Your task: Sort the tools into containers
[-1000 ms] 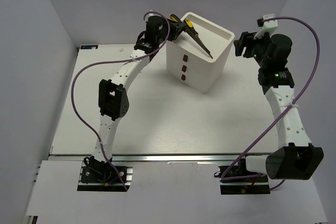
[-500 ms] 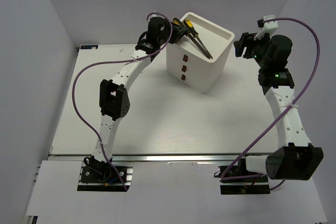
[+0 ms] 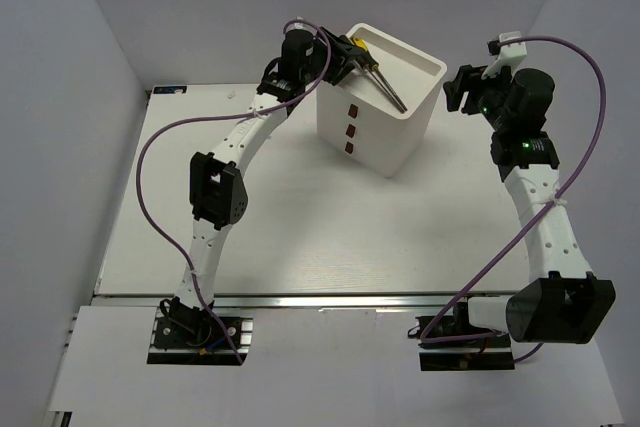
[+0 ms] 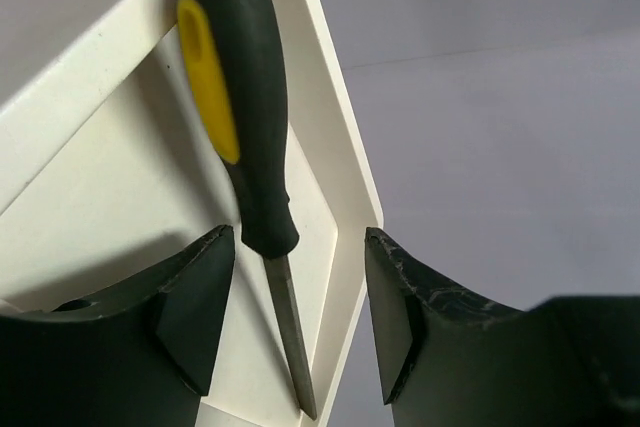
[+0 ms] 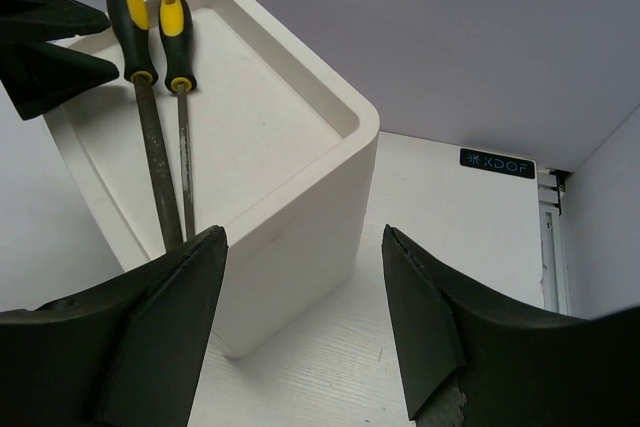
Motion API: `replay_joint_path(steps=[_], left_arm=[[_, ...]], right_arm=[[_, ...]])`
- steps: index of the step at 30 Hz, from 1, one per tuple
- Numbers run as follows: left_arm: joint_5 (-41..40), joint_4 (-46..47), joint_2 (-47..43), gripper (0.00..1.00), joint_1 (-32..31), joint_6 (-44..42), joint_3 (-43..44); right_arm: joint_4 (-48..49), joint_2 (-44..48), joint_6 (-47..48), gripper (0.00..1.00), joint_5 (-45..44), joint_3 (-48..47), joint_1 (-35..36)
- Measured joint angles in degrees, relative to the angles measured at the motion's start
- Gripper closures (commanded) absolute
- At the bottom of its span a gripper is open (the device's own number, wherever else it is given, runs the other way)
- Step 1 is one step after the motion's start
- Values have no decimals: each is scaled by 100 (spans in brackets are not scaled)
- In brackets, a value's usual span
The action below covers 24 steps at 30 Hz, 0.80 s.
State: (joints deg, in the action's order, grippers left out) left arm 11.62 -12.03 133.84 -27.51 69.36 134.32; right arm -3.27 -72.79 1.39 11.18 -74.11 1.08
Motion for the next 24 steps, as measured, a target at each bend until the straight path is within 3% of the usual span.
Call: replay_joint_path(steps=[11, 24], left_arm=[[-61, -291, -87, 37, 2, -308, -11], [-264, -890, -1073, 37, 103, -844, -474]], right_arm=[[2, 2, -20, 32, 131, 4, 0], [0, 0, -39, 32, 291, 4, 0]])
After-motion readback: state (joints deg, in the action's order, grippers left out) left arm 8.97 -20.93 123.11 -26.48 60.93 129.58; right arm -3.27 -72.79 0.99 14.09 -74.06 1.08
